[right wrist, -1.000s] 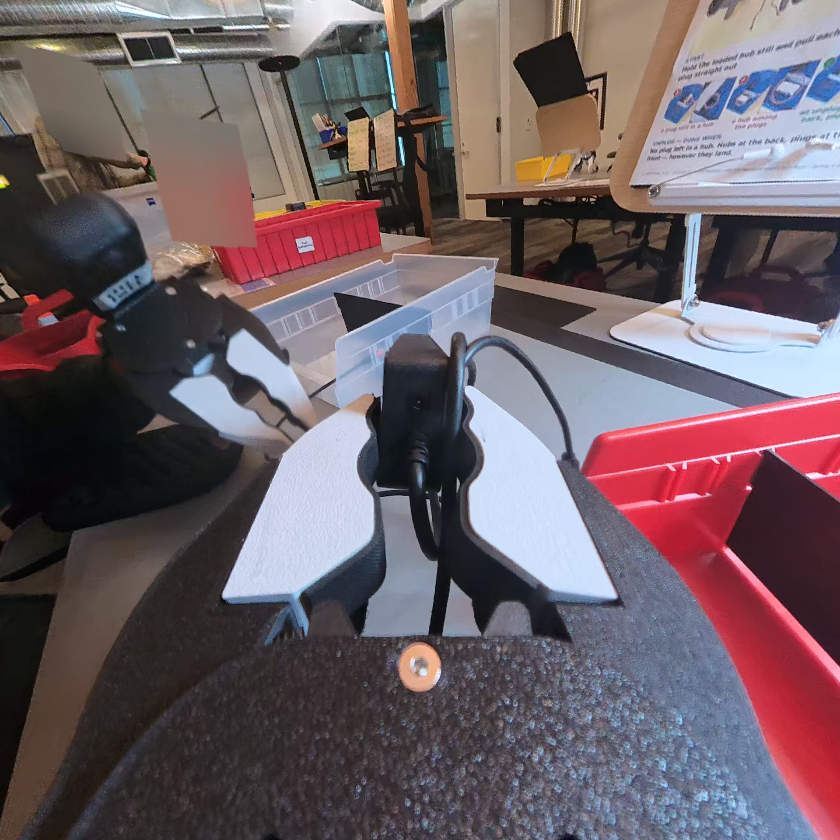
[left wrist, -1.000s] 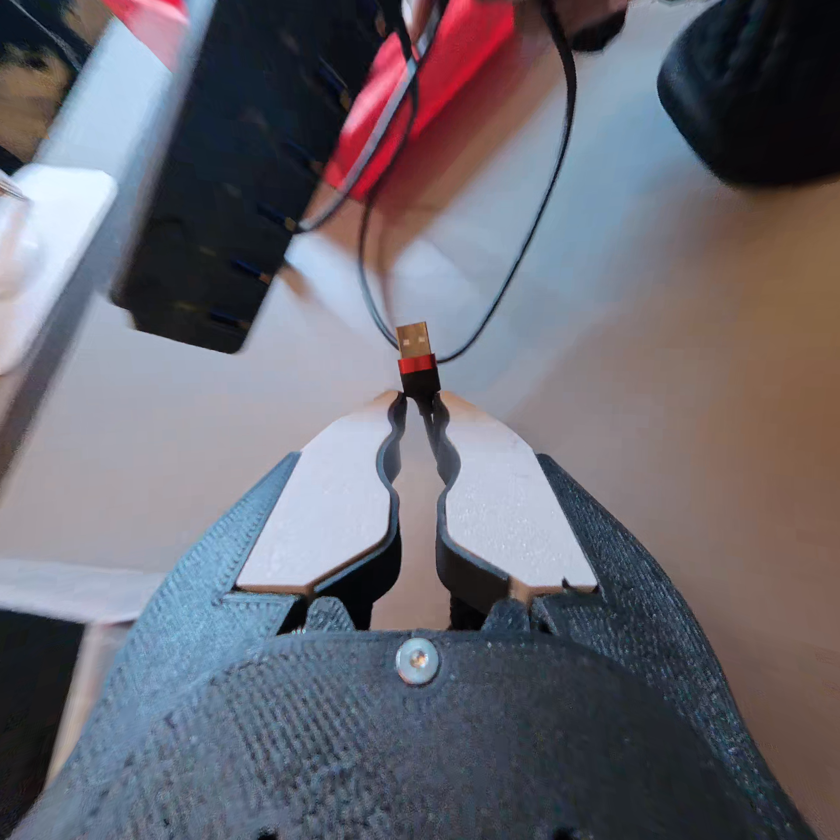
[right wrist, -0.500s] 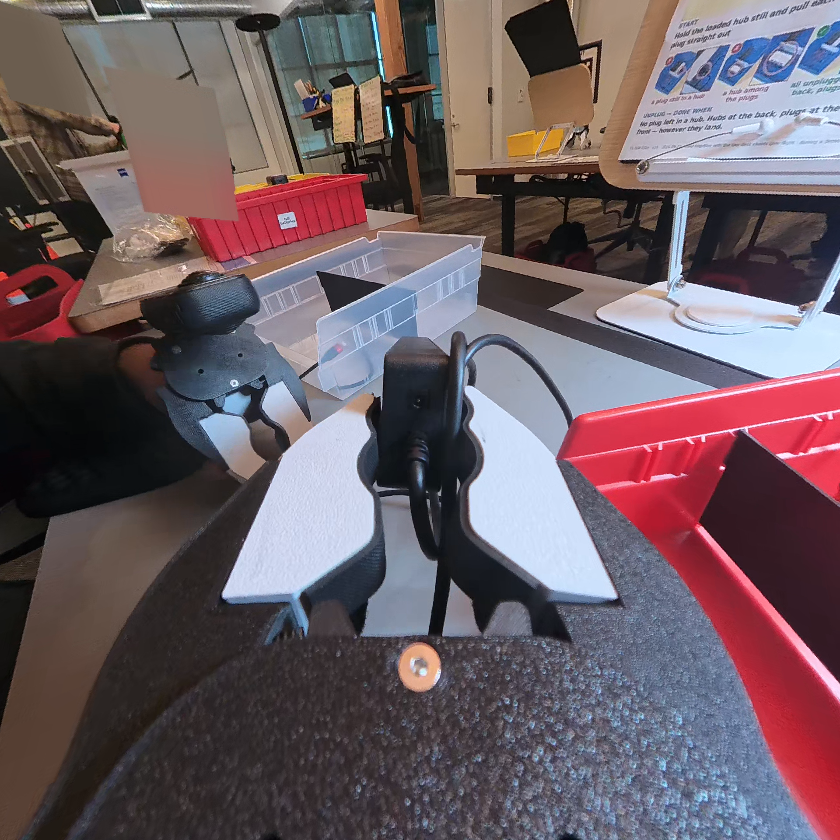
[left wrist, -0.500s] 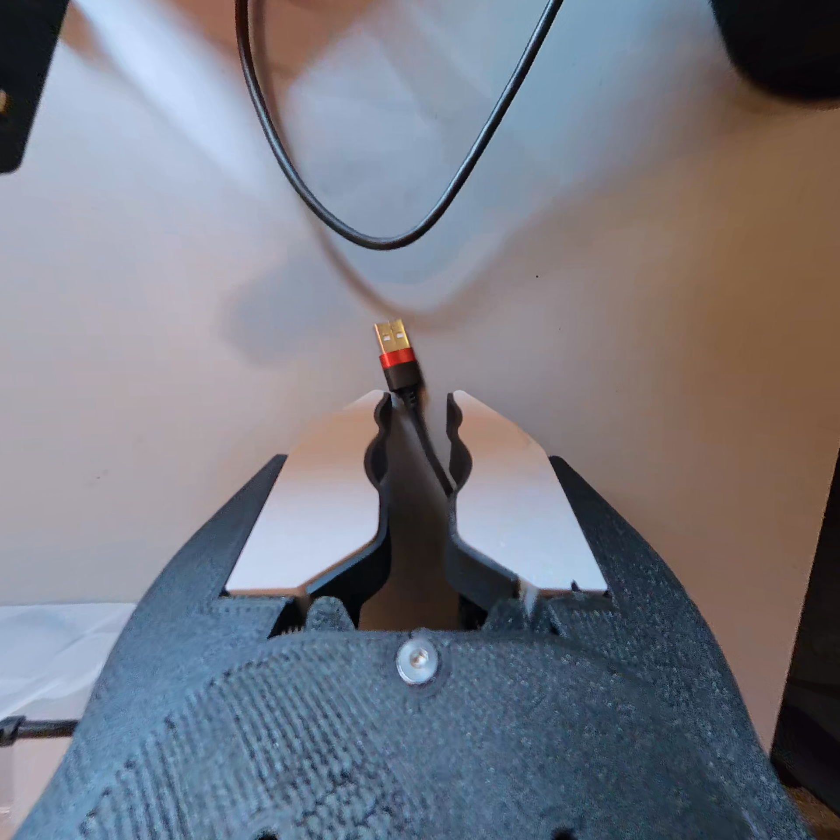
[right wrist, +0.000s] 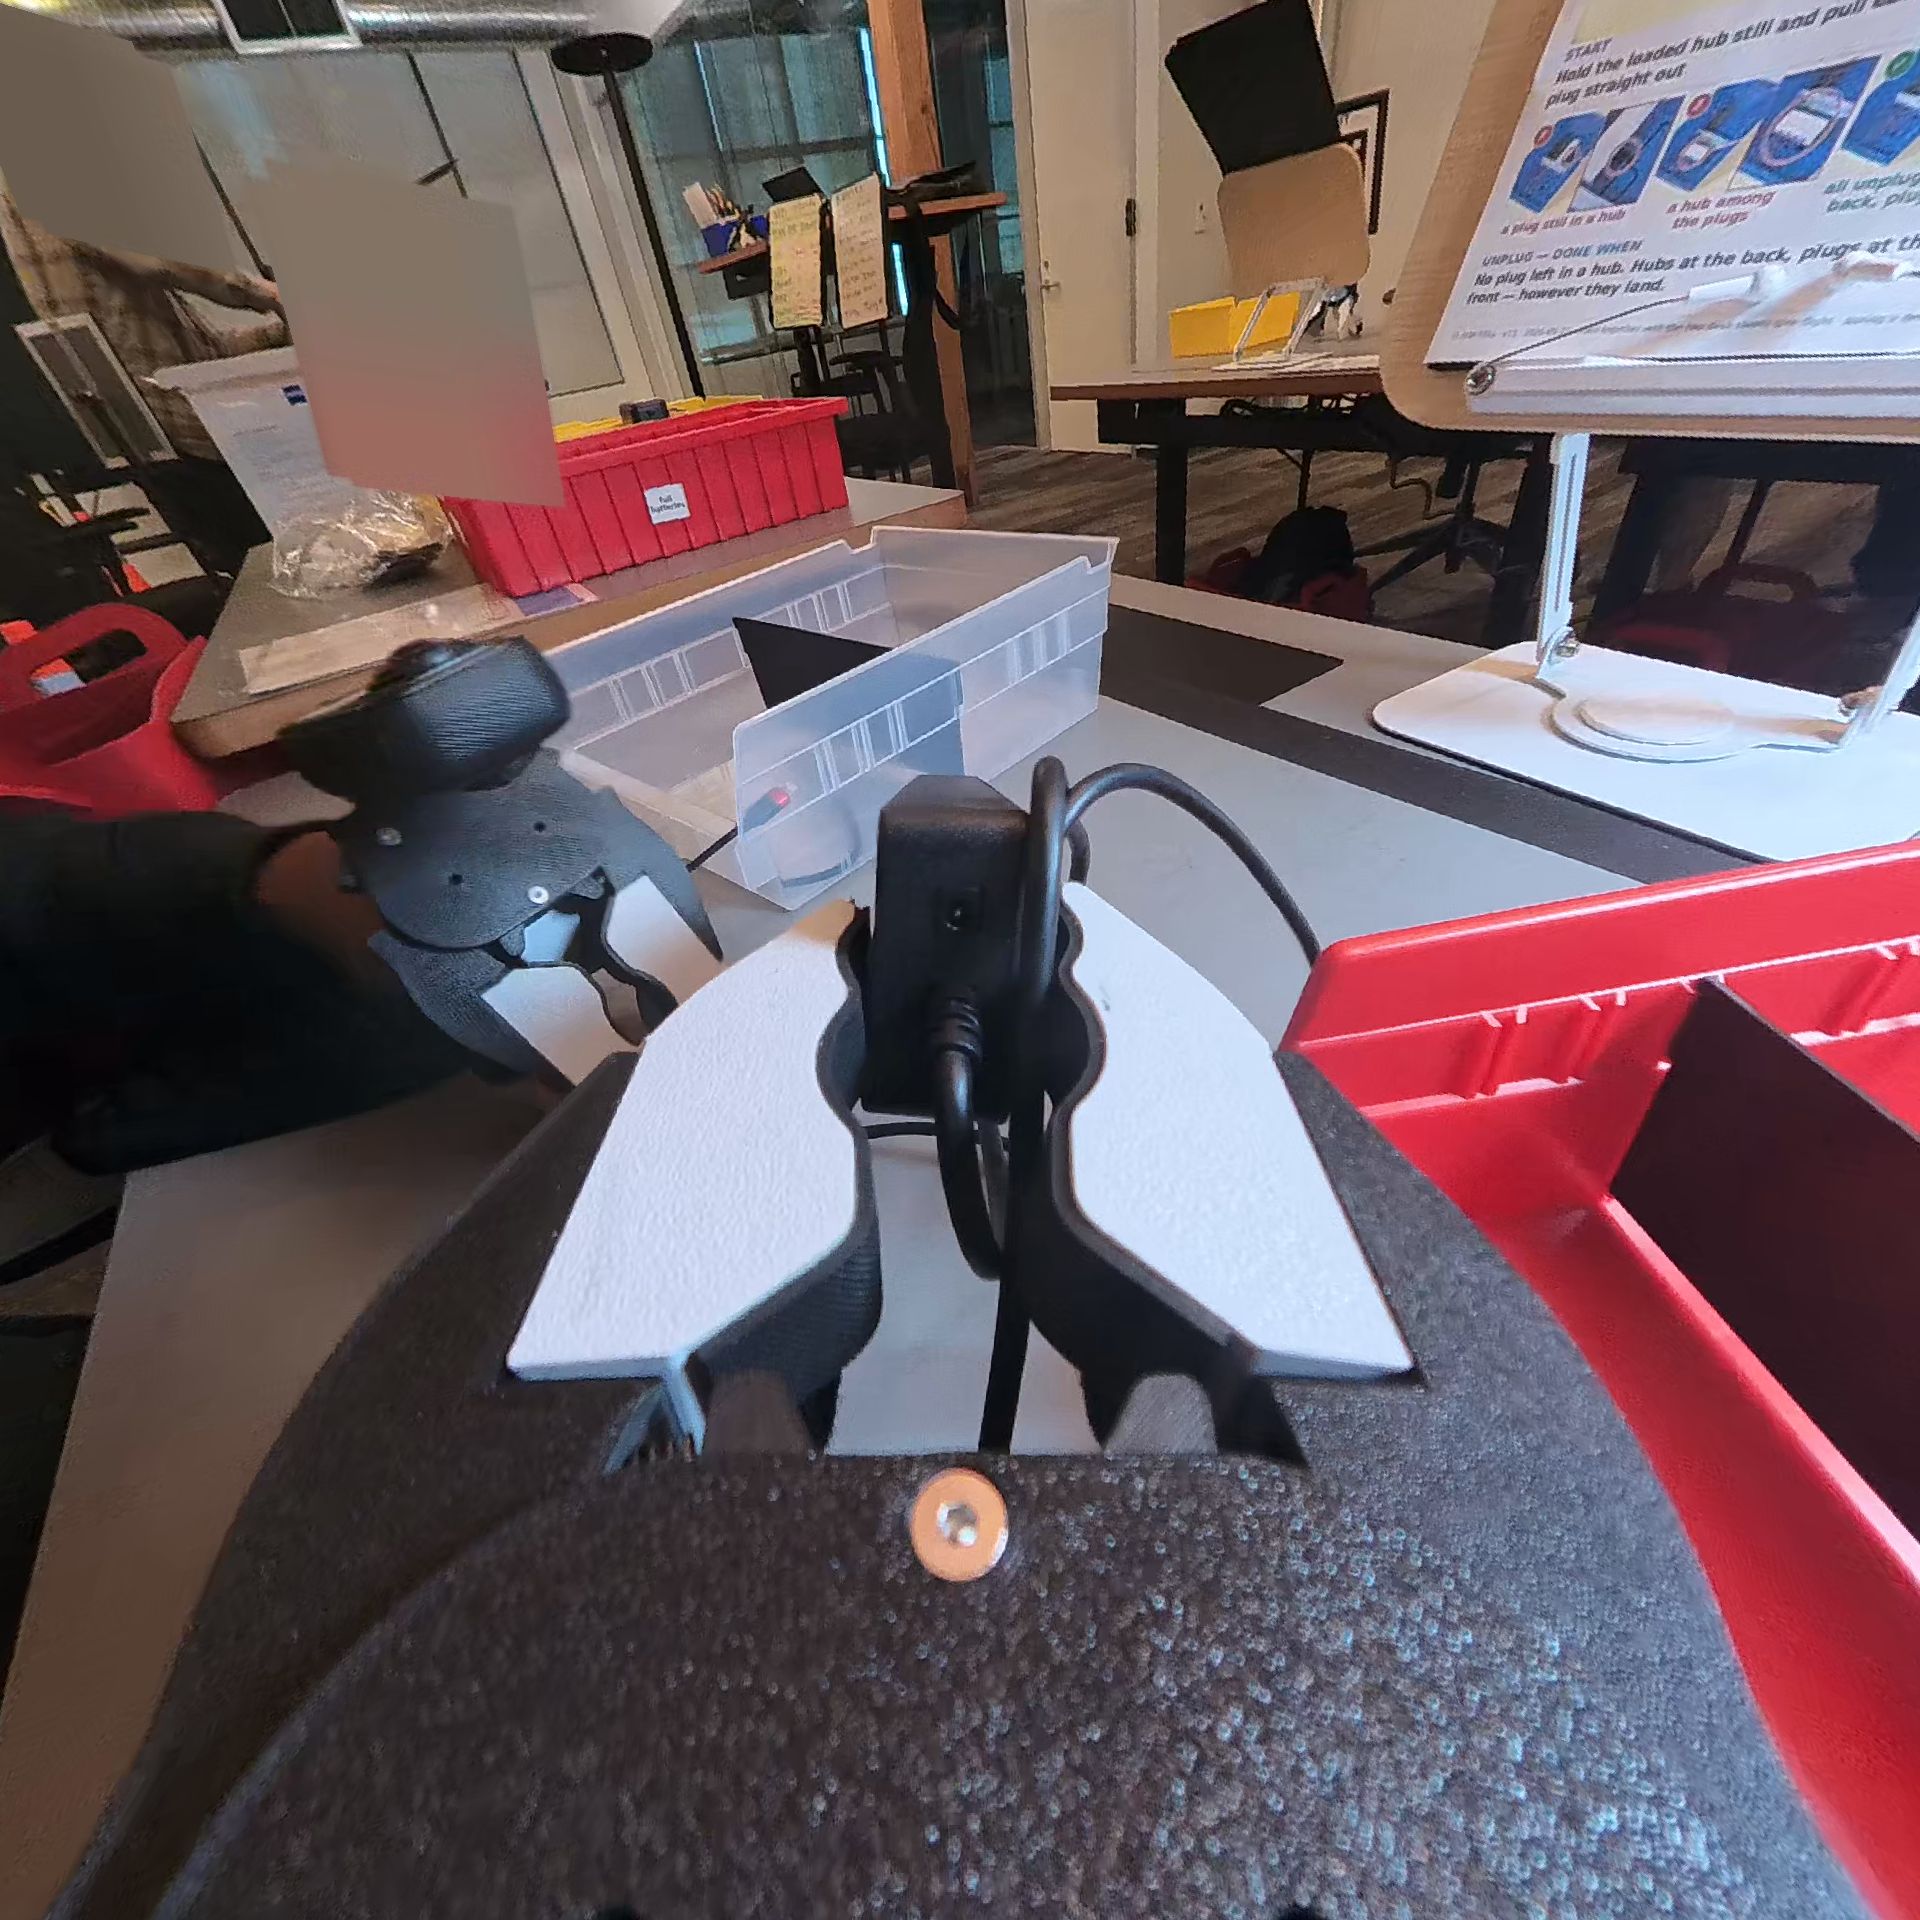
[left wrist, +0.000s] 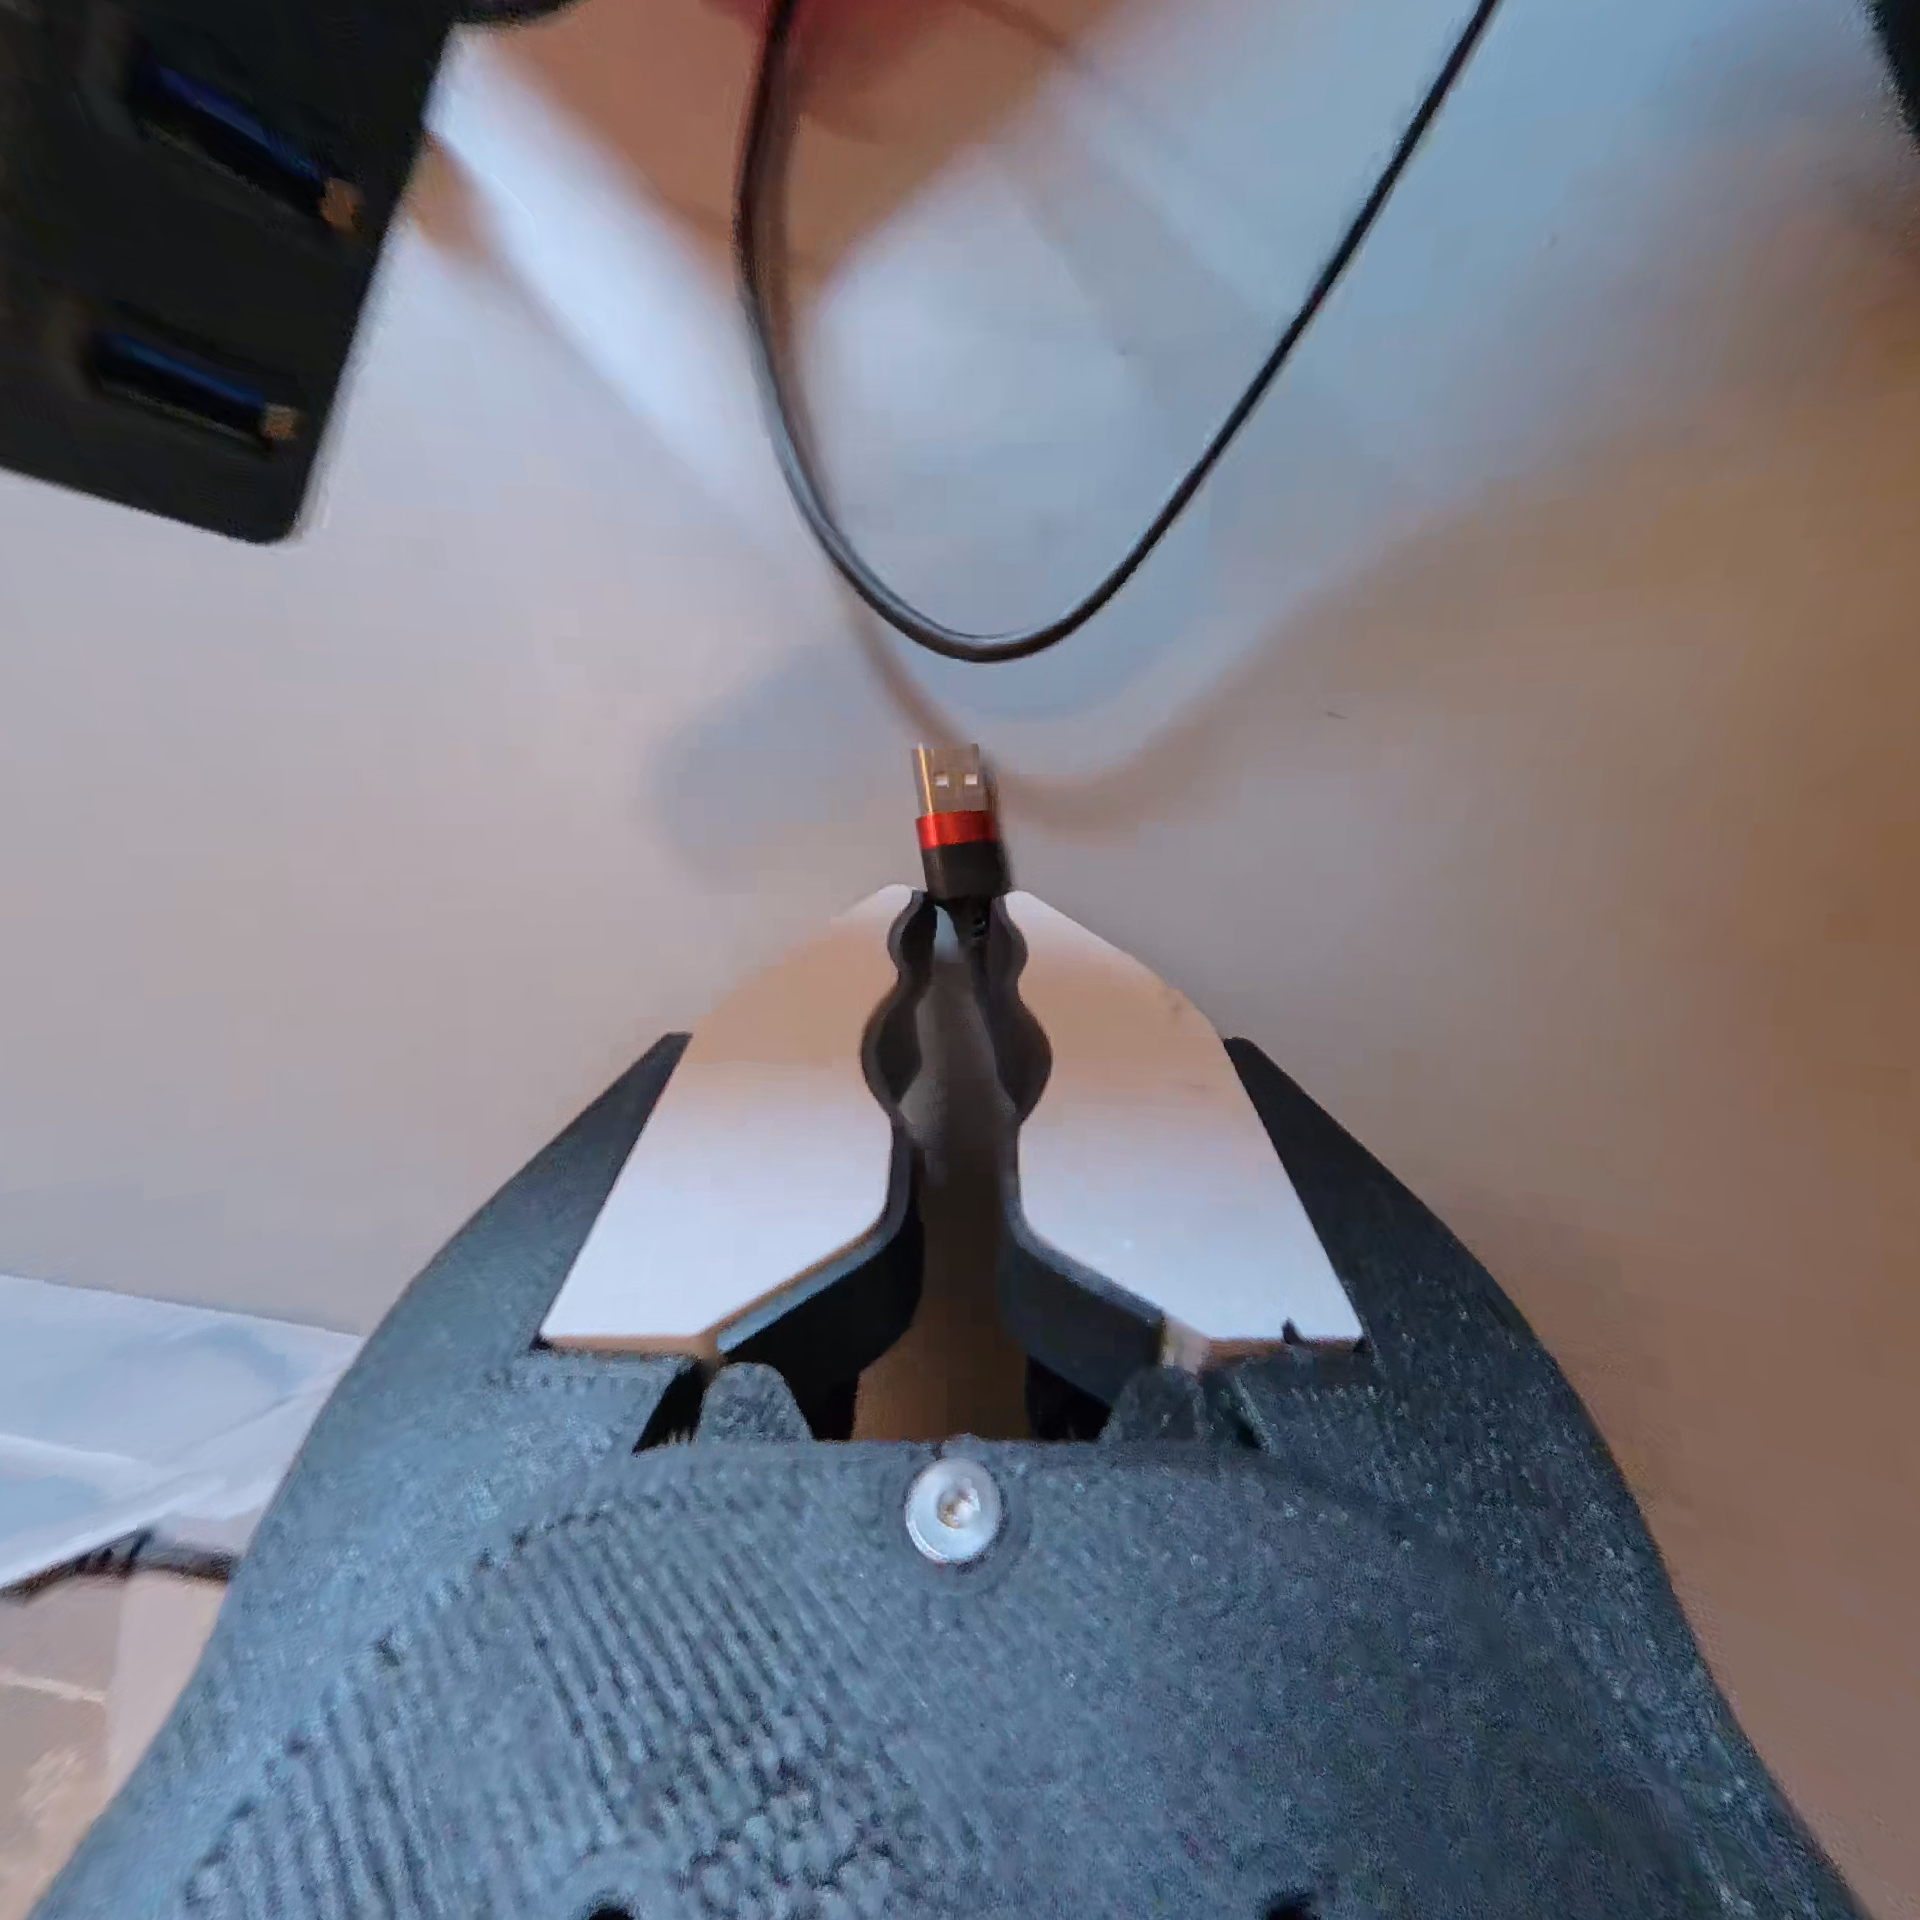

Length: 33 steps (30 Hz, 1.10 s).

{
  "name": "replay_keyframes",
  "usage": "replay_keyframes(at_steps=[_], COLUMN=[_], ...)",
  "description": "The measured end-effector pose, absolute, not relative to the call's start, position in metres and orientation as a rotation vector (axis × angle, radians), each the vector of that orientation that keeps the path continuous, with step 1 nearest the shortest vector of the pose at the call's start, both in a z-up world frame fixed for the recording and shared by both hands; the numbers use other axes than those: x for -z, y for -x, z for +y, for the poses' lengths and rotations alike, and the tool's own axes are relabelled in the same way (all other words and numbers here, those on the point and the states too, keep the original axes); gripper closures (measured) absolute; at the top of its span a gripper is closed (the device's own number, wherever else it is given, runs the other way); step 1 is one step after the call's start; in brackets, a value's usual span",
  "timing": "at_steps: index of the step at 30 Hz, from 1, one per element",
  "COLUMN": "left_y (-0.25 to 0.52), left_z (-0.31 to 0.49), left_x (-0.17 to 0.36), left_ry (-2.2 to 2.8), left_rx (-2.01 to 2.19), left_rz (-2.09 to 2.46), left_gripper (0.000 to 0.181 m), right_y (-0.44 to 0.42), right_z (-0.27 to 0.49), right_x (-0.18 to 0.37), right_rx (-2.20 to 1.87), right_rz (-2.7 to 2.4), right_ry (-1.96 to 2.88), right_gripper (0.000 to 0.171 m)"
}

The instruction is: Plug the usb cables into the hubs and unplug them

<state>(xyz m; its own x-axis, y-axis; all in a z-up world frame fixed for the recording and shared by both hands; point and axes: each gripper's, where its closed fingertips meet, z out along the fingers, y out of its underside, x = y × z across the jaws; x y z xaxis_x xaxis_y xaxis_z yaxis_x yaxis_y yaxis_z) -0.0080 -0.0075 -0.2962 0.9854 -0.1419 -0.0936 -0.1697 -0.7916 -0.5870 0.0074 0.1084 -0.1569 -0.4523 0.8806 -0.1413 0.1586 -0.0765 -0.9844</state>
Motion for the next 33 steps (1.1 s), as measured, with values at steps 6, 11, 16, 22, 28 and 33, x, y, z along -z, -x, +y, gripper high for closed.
replay_keyframes(at_steps=[6, 11, 16, 22, 28, 33], left_y=[0.049, 0.051, 0.038, 0.031, 0.030, 0.029], left_z=[-0.002, -0.004, -0.001, -0.001, -0.002, -0.002], left_x=[0.205, 0.185, 0.174, 0.176, 0.178, 0.182], left_ry=[2.038, 1.883, 1.793, 1.769, 1.788, 1.826], left_rx=[-0.508, -0.701, -0.784, -0.786, -0.716, -0.573], left_rz=[0.178, 0.230, 0.306, 0.342, 0.306, 0.231], left_gripper=[0.171, 0.171, 0.171, 0.171, 0.171, 0.171], right_y=[-0.004, -0.008, -0.015, -0.019, -0.019, -0.015], right_z=[0.106, 0.092, 0.082, 0.077, 0.078, 0.084], right_x=[0.157, 0.150, 0.138, 0.134, 0.134, 0.138], right_rx=[-1.448, -1.342, -1.357, -1.458, -1.589, -1.686], right_rz=[-1.575, -1.549, -1.521, -1.513, -1.501, -1.480], right_ry=[1.071, 0.935, 0.841, 0.807, 0.851, 0.927], right_gripper=[0.141, 0.142, 0.142, 0.142, 0.142, 0.142])
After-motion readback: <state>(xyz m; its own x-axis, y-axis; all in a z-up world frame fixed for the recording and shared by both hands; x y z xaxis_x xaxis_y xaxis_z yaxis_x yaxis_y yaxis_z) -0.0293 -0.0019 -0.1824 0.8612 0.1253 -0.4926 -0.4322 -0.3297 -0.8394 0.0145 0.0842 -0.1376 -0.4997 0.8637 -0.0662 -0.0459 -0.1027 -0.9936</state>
